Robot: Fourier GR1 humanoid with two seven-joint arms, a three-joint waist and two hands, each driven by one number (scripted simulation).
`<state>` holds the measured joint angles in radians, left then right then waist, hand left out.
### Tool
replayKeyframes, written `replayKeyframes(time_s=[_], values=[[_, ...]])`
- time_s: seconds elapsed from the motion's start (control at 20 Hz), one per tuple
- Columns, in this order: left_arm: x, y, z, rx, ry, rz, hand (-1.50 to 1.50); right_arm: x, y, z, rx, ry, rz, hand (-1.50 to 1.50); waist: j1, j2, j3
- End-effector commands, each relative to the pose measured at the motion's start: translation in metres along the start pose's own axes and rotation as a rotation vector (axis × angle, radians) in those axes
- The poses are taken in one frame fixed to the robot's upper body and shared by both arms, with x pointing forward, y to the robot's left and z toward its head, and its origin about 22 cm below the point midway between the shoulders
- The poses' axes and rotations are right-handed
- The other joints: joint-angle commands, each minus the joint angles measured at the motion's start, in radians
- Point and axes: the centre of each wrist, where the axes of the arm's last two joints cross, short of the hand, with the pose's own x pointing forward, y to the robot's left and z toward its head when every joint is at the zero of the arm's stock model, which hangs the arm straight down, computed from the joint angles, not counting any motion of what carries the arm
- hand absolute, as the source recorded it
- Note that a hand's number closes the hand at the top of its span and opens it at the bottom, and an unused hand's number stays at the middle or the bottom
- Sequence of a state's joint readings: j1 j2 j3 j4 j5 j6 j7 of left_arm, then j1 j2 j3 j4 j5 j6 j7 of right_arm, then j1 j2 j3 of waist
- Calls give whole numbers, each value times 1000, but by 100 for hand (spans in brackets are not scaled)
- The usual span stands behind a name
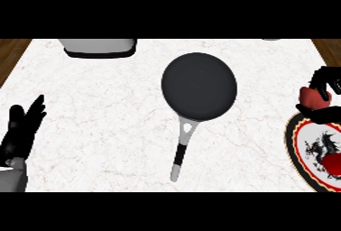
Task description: Pick the bell pepper from the plate and place it in the pan
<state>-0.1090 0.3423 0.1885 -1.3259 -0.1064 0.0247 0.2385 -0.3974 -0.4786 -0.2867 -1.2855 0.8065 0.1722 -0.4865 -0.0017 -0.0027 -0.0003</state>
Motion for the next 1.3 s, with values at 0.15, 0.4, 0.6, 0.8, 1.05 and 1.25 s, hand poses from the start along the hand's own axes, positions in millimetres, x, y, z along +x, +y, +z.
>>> replayKeyframes(time_s=[0.15, 0.4, 0.6, 0.8, 1.05, 1.25], values=[[3, -15, -15, -17, -6, -7, 0, 61, 20, -60, -32, -6, -127, 150, 8, 5, 0], [8, 9, -6, -9, -31, -8, 0, 87, 50, -91, 16, 35, -223, 150, 18, 5, 0], [18, -10, -8, -19, -16, -10, 0, 111, 67, -129, 31, 67, -288, 150, 26, 8, 1], [12, -14, -10, -22, -18, -10, 0, 127, 91, -152, 40, 71, -307, 150, 25, 10, 1], [5, -10, -3, -16, -9, -6, 0, 127, 121, -163, 100, 112, -300, 150, 34, 13, 1], [20, -13, -18, -25, -35, -17, 0, 128, 159, -151, 124, 96, -332, 150, 49, 25, 1]])
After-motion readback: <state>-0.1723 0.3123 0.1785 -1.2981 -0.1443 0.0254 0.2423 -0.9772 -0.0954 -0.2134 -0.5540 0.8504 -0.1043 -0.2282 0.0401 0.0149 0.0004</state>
